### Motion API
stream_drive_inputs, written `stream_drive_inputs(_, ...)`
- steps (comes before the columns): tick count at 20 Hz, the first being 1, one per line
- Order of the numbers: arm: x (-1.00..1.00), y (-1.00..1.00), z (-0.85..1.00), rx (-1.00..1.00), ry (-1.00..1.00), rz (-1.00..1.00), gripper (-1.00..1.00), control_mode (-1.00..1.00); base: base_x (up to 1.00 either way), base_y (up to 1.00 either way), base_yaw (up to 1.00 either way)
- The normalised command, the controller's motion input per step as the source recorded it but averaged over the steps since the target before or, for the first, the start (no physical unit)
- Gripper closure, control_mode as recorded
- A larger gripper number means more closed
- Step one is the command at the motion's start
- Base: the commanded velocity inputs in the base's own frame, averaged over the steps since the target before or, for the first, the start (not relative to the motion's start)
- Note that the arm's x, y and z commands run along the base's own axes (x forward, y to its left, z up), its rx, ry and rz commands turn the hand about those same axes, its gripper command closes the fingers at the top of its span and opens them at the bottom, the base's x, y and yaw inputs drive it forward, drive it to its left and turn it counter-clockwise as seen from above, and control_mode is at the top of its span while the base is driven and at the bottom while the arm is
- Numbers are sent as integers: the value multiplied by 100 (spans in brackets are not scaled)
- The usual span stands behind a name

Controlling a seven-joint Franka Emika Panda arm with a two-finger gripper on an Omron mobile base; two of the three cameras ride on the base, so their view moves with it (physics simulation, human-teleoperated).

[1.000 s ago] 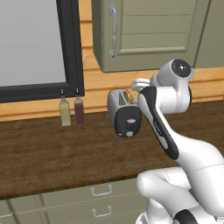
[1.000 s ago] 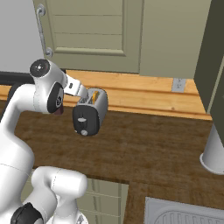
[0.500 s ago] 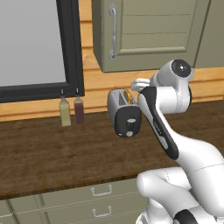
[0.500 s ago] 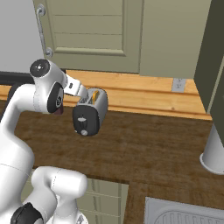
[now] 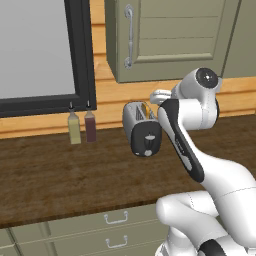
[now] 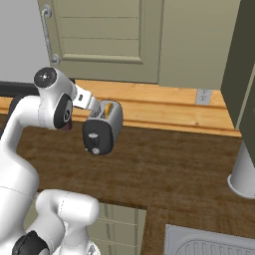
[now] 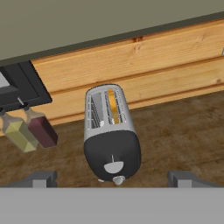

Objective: Start the toaster. Once the lever pops up, take the bread to the plate on the dining counter.

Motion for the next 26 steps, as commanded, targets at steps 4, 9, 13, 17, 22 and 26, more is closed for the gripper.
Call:
stream_drive_inputs(4,0,0,0,0,0,0,-100,-100,0,0,0)
stream_drive_inputs(9,-38,-5,-8,0,0,0,-100,-100,0,0,0)
stream_drive_inputs(13,-22,-10,-29,0,0,0,-100,-100,0,0,0)
stream_drive_inputs(17,0,0,-27,0,0,2,-100,-100,0,0,0)
stream_drive_inputs(22,21,0,-22,0,0,0,-100,-100,0,0,0)
stream_drive_inputs(26,44,0,-18,-1,0,2,-100,-100,0,0,0)
